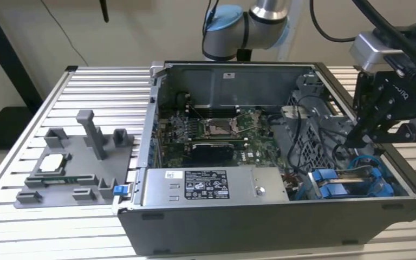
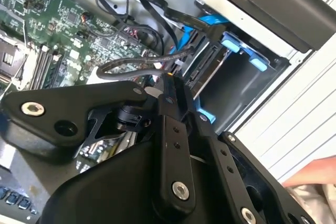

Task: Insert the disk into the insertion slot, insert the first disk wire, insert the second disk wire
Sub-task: 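Insert the first disk wire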

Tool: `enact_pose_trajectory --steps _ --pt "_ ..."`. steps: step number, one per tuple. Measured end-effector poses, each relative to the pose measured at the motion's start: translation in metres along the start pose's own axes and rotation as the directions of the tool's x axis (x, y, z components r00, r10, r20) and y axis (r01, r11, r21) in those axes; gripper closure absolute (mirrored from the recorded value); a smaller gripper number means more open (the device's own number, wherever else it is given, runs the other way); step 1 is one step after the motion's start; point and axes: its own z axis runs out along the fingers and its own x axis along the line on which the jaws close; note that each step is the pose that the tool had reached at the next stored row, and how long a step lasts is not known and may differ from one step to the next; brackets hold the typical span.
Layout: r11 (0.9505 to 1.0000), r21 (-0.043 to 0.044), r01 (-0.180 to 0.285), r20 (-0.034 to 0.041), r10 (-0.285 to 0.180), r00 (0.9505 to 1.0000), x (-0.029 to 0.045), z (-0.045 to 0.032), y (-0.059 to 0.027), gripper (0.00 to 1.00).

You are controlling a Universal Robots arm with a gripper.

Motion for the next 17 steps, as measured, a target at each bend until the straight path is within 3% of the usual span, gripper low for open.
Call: enact_pose_trajectory --steps 17 --pt "1.0 0.0 0.0 0.0001 0.0 1.0 0.0187 0.0037 -0.0118 1.0"
